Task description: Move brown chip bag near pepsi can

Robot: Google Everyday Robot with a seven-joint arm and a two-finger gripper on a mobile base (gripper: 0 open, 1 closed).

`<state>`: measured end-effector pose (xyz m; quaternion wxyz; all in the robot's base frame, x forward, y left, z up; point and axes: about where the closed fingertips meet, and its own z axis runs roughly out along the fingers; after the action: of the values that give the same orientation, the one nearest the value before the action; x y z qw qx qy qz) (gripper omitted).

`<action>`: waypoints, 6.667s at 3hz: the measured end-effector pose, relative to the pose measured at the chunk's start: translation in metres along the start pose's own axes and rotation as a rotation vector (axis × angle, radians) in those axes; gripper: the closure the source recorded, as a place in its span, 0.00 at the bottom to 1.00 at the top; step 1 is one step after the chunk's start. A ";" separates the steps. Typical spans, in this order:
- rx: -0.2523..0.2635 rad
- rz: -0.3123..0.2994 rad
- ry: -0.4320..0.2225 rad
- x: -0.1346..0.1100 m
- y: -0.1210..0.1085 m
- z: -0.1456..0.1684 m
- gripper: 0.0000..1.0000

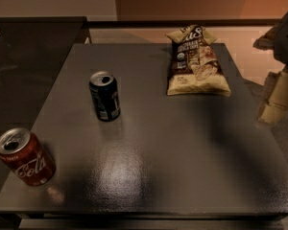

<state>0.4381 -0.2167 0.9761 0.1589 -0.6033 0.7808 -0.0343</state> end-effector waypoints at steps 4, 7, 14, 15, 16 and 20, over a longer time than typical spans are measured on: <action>0.023 0.130 -0.076 -0.009 -0.053 0.061 0.00; 0.160 0.404 -0.176 -0.003 -0.148 0.109 0.00; 0.024 0.439 -0.194 -0.037 -0.159 0.179 0.39; 0.019 0.435 -0.191 -0.037 -0.157 0.180 0.64; 0.027 0.425 -0.207 -0.040 -0.155 0.170 0.87; 0.003 0.177 -0.321 -0.098 -0.108 0.113 1.00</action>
Offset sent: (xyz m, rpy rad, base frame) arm 0.0349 0.0063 -0.0255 0.0749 0.0099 -0.0356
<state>0.5928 -0.1372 0.9159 0.2847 -0.5299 0.7952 0.0756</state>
